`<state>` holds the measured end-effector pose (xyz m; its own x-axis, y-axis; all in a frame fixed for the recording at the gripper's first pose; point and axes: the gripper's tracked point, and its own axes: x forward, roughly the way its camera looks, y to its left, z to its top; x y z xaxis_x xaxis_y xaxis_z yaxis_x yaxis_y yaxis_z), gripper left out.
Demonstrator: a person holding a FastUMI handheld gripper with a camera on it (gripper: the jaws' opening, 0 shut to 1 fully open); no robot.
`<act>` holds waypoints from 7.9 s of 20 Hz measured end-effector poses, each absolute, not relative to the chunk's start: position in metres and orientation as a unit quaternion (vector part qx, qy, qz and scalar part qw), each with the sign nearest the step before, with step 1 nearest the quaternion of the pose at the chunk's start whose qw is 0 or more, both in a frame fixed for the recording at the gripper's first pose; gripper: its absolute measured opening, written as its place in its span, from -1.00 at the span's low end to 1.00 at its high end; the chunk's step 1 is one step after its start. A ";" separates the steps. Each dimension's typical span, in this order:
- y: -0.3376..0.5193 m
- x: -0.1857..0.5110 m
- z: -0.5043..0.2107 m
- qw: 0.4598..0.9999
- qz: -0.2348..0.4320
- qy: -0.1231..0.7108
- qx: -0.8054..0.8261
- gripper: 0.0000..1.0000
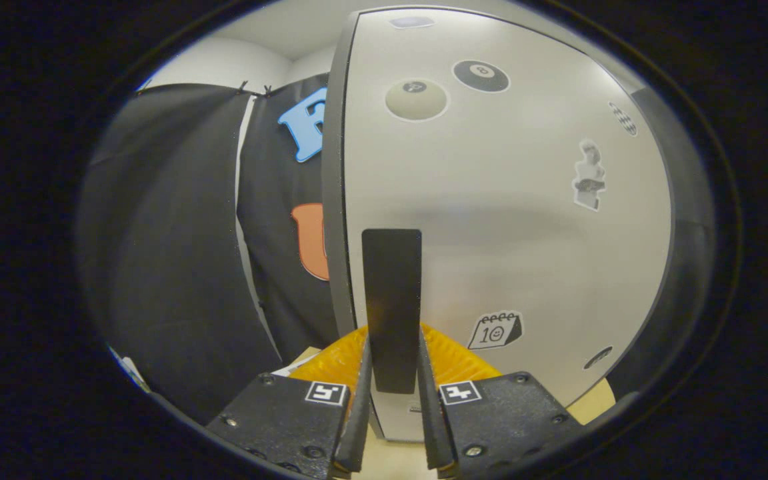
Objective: Open the shoe cabinet door, grab the shoes and put them into the shoe cabinet, then close the shoe cabinet door.
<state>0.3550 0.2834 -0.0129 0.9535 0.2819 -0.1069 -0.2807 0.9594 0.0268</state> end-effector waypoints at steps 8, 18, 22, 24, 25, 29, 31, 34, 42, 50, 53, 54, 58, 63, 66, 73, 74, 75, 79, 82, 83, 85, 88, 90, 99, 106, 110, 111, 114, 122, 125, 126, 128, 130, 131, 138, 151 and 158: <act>0.270 0.310 -0.014 0.983 0.174 0.055 -0.001 -0.34; 0.208 0.223 -0.015 0.980 0.190 0.060 0.022 -0.40; 0.162 0.194 -0.016 0.983 0.172 0.055 0.018 -0.42; 0.132 0.178 -0.018 0.985 0.159 0.058 0.025 -0.49; 0.118 0.176 -0.020 0.986 0.155 0.058 0.025 -0.56; 0.064 0.171 -0.023 0.990 0.127 0.053 0.003 -0.69; 0.037 0.175 -0.023 0.993 0.105 0.047 -0.005 -0.76; -0.009 0.180 -0.020 0.996 0.076 0.039 0.000 -0.86; -0.024 0.183 -0.026 0.992 0.122 0.031 0.007 -0.92; -0.026 0.159 -0.021 0.995 0.094 0.009 0.027 -0.89; -0.023 0.117 -0.008 0.997 0.074 -0.019 0.005 -0.66; -0.013 0.103 -0.005 0.997 0.076 -0.025 0.004 -0.44; 0.025 0.062 0.003 0.997 0.062 -0.046 0.004 0.47; 0.097 0.048 -0.049 0.998 0.057 -0.007 0.003 0.80; 0.131 0.052 -0.100 0.997 0.075 0.027 0.002 0.80; 0.166 0.110 -0.217 0.992 0.088 0.089 -0.012 0.80; 0.172 0.120 -0.236 0.990 0.092 0.108 -0.008 0.80; 0.180 0.129 -0.260 0.987 0.102 0.128 0.001 0.80; 0.191 0.179 -0.340 0.976 0.101 0.190 0.019 0.80; 0.192 0.219 -0.395 0.969 0.086 0.230 -0.002 0.80; 0.194 0.230 -0.414 0.965 0.084 0.249 -0.008 0.80; 0.198 0.245 -0.446 0.954 0.086 0.288 -0.001 0.80; 0.208 0.276 -0.461 0.947 0.097 0.307 0.012 0.80; 0.211 0.299 -0.465 0.944 0.101 0.313 0.012 0.80; 0.208 0.339 -0.477 0.934 0.092 0.345 0.015 0.37; 0.218 0.314 -0.466 0.921 0.124 0.367 0.030 -0.82; 0.225 0.290 -0.428 0.930 0.129 0.341 0.035 -0.85; 0.226 0.283 -0.416 0.933 0.128 0.335 0.036 -0.85; 0.227 0.268 -0.362 0.945 0.123 0.299 0.042 -0.85; 0.243 0.263 -0.173 0.979 0.115 0.159 0.053 -0.85; 0.248 0.288 -0.109 0.986 0.117 0.106 0.045 -0.86; 0.247 0.301 -0.090 0.988 0.113 0.092 0.043 -0.85; 0.246 0.328 -0.055 0.991 0.111 0.066 0.041 -0.85; 0.244 0.357 -0.026 0.991 0.114 0.046 0.045 -0.86; 0.241 0.373 -0.014 0.992 0.110 0.037 0.044 -0.86; 0.230 0.492 0.023 0.995 0.086 0.023 0.051 -0.85; 0.227 0.648 -0.033 0.990 0.037 0.119 0.068 -0.86; 0.219 0.670 -0.068 0.972 0.002 0.220 0.084 -0.82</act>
<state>0.6700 0.2189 -0.0679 0.9032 0.0413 -0.4273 0.0329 0.9858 0.1647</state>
